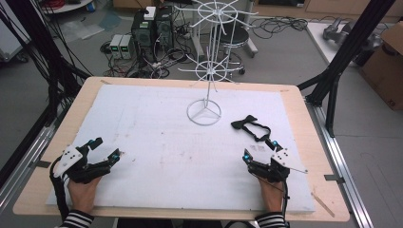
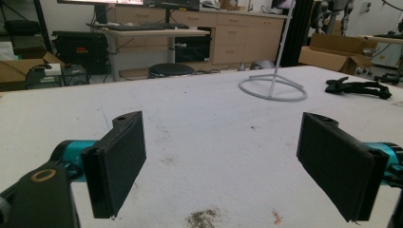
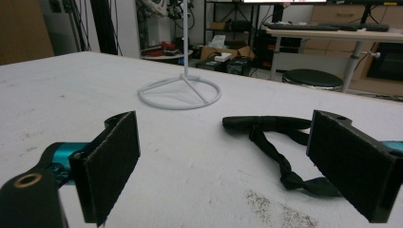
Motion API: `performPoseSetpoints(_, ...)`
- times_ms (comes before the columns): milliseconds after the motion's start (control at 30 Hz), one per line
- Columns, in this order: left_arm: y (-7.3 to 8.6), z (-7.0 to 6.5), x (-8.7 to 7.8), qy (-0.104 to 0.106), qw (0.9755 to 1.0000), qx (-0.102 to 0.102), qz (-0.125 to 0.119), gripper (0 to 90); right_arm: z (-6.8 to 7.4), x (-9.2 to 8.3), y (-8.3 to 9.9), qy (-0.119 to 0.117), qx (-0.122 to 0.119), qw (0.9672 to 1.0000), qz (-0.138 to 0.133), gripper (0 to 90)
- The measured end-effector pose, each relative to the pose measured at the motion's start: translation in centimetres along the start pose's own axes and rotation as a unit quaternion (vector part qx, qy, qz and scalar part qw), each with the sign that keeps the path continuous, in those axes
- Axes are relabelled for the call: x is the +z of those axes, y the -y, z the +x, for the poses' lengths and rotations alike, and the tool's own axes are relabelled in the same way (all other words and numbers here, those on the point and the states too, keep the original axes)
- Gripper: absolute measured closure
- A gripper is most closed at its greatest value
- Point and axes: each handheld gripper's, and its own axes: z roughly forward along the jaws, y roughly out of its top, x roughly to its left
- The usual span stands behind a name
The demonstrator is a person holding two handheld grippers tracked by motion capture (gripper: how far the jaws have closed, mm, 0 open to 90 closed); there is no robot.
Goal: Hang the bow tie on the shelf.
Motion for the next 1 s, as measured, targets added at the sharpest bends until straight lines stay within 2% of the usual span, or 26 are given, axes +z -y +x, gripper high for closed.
performPoseSetpoints(100, 0.0, 0.02, -0.03, 0.001, 1.0, 0.0, 0.0, 16.9, -0.09, -0.04, 0.01, 0.002, 0.004, 1.0, -0.001, 9.8)
performPoseSetpoints(167, 0.01, 0.12, -0.03, 0.003, 1.0, -0.006, -0.002, 16.8, -0.06, -0.02, 0.0, 0.002, 0.002, 1.0, -0.001, 9.8)
performPoseSetpoints(433, 0.01, 0.16, -0.06, 0.005, 1.0, -0.005, -0.002, 16.8, 0.03, -0.02, -0.01, 0.002, -0.003, 1.0, 0.0, 9.8)
performPoseSetpoints(700, 0.02, 0.16, -0.11, 0.004, 1.0, -0.007, -0.004, 16.8, -0.31, -0.12, 0.0, 0.001, 0.018, 0.9998, -0.005, 9.8)
performPoseSetpoints(833, 0.03, 0.13, -0.11, 0.004, 1.0, -0.006, -0.005, 16.8, -0.39, -0.12, -0.01, -0.003, 0.018, 0.9998, -0.005, 9.8)
performPoseSetpoints(900, 0.02, 0.15, -0.11, 0.004, 0.9999, -0.008, -0.006, 16.7, -0.41, -0.04, -0.08, -0.004, 0.015, 0.9999, 0.0, 9.8)
performPoseSetpoints(1000, 0.02, 0.19, -0.12, 0.004, 0.9999, -0.009, -0.005, 16.7, -0.57, 0.29, -0.45, -0.02, 0.015, 0.9991, 0.035, 9.8)
